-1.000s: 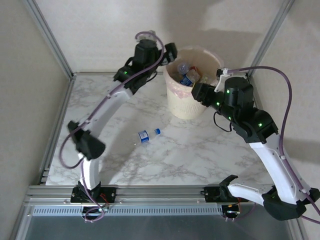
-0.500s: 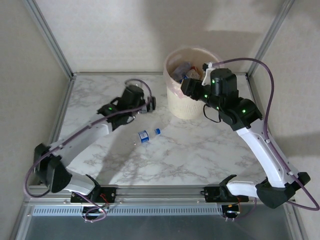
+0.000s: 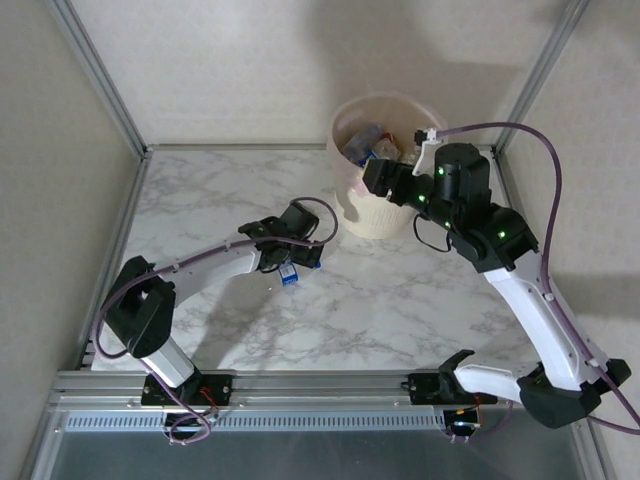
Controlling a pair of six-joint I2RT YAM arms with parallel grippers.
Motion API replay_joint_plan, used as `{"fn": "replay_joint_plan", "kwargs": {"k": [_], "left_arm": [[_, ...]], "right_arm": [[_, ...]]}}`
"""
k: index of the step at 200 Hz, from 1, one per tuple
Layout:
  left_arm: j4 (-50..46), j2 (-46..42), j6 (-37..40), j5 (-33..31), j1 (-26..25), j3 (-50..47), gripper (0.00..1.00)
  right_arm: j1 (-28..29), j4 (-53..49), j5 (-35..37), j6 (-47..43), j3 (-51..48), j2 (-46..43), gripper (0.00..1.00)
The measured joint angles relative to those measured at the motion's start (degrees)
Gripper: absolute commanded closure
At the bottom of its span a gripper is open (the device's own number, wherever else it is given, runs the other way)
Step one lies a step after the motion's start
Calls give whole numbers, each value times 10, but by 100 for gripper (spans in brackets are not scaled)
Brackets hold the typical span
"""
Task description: Put the plastic bottles in the bin
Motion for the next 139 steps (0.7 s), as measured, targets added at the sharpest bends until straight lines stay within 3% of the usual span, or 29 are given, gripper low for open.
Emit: {"fn": "replay_joint_plan", "kwargs": {"k": [41, 70, 95, 139], "left_arm": [[-3, -19, -60, 17, 33, -30, 2], [-2, -112, -137, 49, 78, -70, 0], [5, -172, -152, 70, 87, -72, 0], [-28, -72, -88, 79, 51, -55, 0]], "right_arm": [[12, -1, -23, 7, -38, -4, 36], [30, -14, -36, 2, -54, 14, 37], [56, -20, -35, -5, -54, 42, 36], [65, -22, -31, -17, -52, 58, 26]]}}
